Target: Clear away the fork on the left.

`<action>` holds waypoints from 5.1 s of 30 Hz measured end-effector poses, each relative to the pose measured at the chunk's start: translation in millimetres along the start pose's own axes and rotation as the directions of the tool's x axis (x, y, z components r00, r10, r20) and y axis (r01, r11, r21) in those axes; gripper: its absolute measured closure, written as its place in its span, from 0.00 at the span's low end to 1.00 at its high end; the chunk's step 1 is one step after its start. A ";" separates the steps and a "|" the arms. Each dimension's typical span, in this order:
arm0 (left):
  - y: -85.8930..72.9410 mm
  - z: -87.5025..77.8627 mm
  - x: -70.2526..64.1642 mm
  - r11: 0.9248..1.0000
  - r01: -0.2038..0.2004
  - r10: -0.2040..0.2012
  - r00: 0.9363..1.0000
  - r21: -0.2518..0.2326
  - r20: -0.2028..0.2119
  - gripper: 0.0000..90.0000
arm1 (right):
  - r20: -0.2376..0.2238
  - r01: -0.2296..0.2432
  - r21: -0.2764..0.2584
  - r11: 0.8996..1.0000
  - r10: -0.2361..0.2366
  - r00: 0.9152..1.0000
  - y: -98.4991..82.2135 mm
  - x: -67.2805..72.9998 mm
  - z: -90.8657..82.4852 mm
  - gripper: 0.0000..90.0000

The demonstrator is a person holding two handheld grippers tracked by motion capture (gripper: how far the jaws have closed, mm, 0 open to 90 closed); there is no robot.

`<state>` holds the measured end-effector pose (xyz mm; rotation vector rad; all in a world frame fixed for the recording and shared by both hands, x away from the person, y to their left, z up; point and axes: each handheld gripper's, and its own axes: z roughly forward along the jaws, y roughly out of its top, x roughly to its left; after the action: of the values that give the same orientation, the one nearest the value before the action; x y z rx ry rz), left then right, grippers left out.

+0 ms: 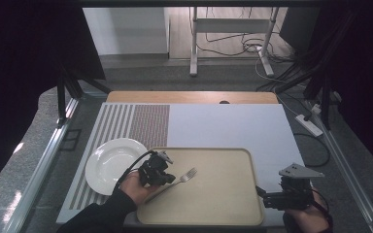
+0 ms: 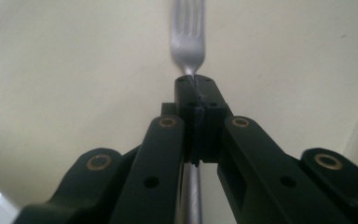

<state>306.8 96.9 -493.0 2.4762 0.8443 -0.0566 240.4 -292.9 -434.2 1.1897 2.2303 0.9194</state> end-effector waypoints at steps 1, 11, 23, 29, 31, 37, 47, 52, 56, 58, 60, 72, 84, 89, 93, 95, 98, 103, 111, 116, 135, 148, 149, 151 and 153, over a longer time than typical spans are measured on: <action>0.0 0.0 0.0 1.000 0.000 0.000 1.000 0.000 0.000 0.98 | 0.000 0.000 0.000 1.000 0.000 1.000 0.0 0.0 0.0 0.00; 7.5 22.6 -7.5 0.992 -0.085 0.086 0.996 0.095 -0.008 0.98 | 0.000 -0.001 0.001 1.000 0.001 1.000 -0.1 0.0 0.1 0.00; 1.9 15.2 11.8 0.995 -0.006 0.014 0.997 0.101 -0.082 0.98 | 0.001 0.004 0.003 1.000 -0.004 1.000 -0.1 0.2 0.0 0.00; -3.1 9.7 23.7 0.994 0.052 -0.041 0.992 0.099 -0.118 0.98 | -0.001 0.006 0.003 1.000 -0.006 1.000 -0.1 0.4 0.0 0.00; -4.8 7.7 27.7 0.993 0.069 -0.056 0.990 0.099 -0.132 0.98 | -0.001 0.007 0.003 1.000 -0.007 1.000 -0.1 0.4 0.0 0.00; -11.0 1.4 40.5 0.987 0.123 -0.105 0.980 0.099 -0.167 0.98 | -0.002 0.008 0.003 1.000 -0.008 1.000 -0.1 0.4 0.0 0.00; -15.1 -2.5 48.9 0.982 0.162 -0.143 0.973 0.095 -0.183 0.98 | -0.003 0.009 0.002 1.000 -0.009 1.000 -0.1 0.5 0.1 0.00; -16.8 -3.0 51.3 0.983 0.167 -0.153 0.975 0.081 -0.160 0.98 | -0.002 0.009 0.002 1.000 -0.009 1.000 -0.1 0.6 0.0 0.00; -18.9 -6.1 53.0 0.986 0.163 -0.157 0.978 0.035 -0.134 0.95 | -0.002 0.009 0.003 1.000 -0.009 1.000 -0.1 0.5 -0.1 0.00; -18.7 -9.0 51.9 0.989 0.150 -0.148 0.981 0.010 -0.129 0.92 | -0.003 0.009 0.002 1.000 -0.009 1.000 -0.1 0.5 0.1 0.00; -18.3 -11.6 50.5 0.990 0.138 -0.139 0.982 -0.014 -0.129 0.89 | -0.003 0.009 0.002 1.000 -0.009 1.000 -0.1 0.6 0.1 0.00; -19.2 -29.4 44.4 0.989 0.097 -0.114 0.980 -0.114 -0.160 0.71 | -0.003 0.009 0.002 1.000 -0.009 1.000 -0.1 0.6 -0.1 0.00; -28.6 -46.8 45.1 0.971 0.112 -0.148 0.975 -0.211 -0.163 0.42 | -0.004 0.010 0.003 1.000 -0.010 1.000 -0.1 0.7 0.0 0.00; -32.3 -50.4 44.5 0.968 0.108 -0.145 0.977 -0.227 -0.156 0.31 | -0.004 0.009 0.002 1.000 -0.009 1.000 -0.1 0.6 -0.1 0.00; -36.0 -52.2 45.8 0.968 0.116 -0.152 0.977 -0.224 -0.149 0.22 | -0.005 0.010 0.002 1.000 -0.010 1.000 -0.2 0.6 -0.1 0.00; -38.8 -52.7 47.1 0.968 0.122 -0.158 0.976 -0.221 -0.152 0.19 | -0.005 0.009 0.002 1.000 -0.009 1.000 -0.2 0.6 -0.1 0.00; -42.5 -55.5 48.5 0.965 0.129 -0.166 0.974 -0.230 -0.152 0.13 | -0.005 0.010 0.002 1.000 -0.010 1.000 -0.1 0.8 -0.1 0.00; -50.0 -60.1 52.7 0.957 0.160 -0.185 0.979 -0.242 -0.087 0.04 | -0.006 0.010 0.002 1.000 -0.010 1.000 -0.2 0.7 -0.2 0.00; -62.0 -69.0 58.1 0.933 0.191 -0.227 0.970 -0.305 -0.086 0.00 | -0.007 0.011 0.003 1.000 -0.011 1.000 -0.1 0.8 -0.2 0.00; -68.2 -74.6 57.1 0.924 0.199 -0.240 0.967 -0.327 -0.090 0.00 | -0.008 0.013 0.004 1.000 -0.013 1.000 -0.1 1.0 -0.2 0.00; -110.7 -99.1 34.1 0.886 0.226 -0.282 0.956 -0.404 -0.085 0.00 | -0.029 0.009 -0.006 1.000 -0.009 1.000 0.0 -0.1 -1.1 0.00; -133.7 -109.4 21.9 0.869 0.246 -0.309 0.948 -0.429 -0.082 0.00 | -0.028 0.013 -0.013 1.000 -0.013 1.000 -0.3 -1.9 -1.5 0.00; -135.1 -109.8 21.0 0.868 0.248 -0.311 0.947 -0.430 -0.081 0.00 | -0.028 0.015 -0.011 1.000 -0.015 1.000 -0.2 -1.9 -1.4 0.00; -137.9 -110.7 19.7 0.866 0.251 -0.313 0.947 -0.433 -0.078 0.00 | -0.028 0.017 -0.009 1.000 -0.017 0.999 -0.2 -1.7 -1.4 0.00; -140.6 -111.5 18.3 0.864 0.253 -0.317 0.945 -0.434 -0.079 0.00 | -0.026 0.018 -0.008 1.000 -0.018 0.999 -0.2 -1.5 -1.3 0.00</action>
<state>226.2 255.8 -465.0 1.9547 1.1507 0.1907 240.2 -294.7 -433.4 1.1580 2.2522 0.9413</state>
